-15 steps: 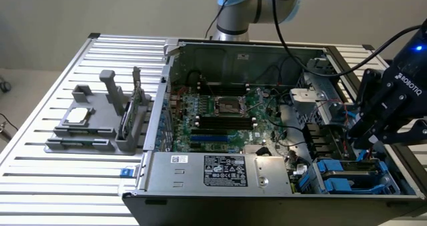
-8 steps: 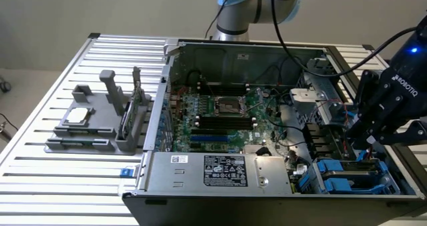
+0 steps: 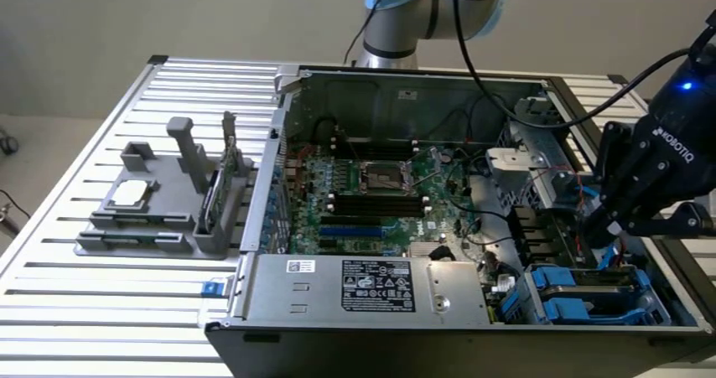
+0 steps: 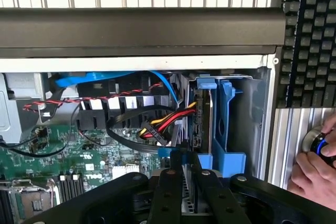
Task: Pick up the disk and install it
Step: 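Insert the second disk wire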
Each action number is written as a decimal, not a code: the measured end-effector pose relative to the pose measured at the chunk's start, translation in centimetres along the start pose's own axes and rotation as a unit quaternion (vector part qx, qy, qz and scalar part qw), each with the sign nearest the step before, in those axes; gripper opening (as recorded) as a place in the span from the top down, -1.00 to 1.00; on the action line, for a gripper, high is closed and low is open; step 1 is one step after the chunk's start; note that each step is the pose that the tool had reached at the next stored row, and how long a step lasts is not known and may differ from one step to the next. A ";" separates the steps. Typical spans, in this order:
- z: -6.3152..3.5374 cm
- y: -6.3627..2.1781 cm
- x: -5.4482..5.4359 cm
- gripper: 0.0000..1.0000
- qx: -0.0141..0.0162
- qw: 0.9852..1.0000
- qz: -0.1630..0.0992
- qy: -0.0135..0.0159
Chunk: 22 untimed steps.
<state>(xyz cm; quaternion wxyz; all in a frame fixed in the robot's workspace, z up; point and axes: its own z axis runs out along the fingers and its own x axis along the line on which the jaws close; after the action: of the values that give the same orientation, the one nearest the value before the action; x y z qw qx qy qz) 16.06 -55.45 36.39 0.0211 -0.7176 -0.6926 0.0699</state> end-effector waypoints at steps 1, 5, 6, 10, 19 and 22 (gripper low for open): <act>0.01 -0.06 0.0 0.67 0.000 1.000 0.001 0.000; 0.08 -0.44 0.0 0.67 -0.001 1.000 0.002 0.002; 0.09 -0.46 0.0 0.67 -0.001 1.000 0.002 0.002; 0.11 -0.49 0.0 0.67 -0.001 1.000 0.002 0.004; 0.70 -0.38 -1.0 0.67 -0.002 1.000 0.001 0.013; 0.97 -0.30 -1.4 0.67 -0.002 1.000 0.000 0.022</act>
<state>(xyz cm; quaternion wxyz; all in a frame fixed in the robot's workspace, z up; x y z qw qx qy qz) 15.60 -56.92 35.57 0.0345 -0.7188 -0.6924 0.0528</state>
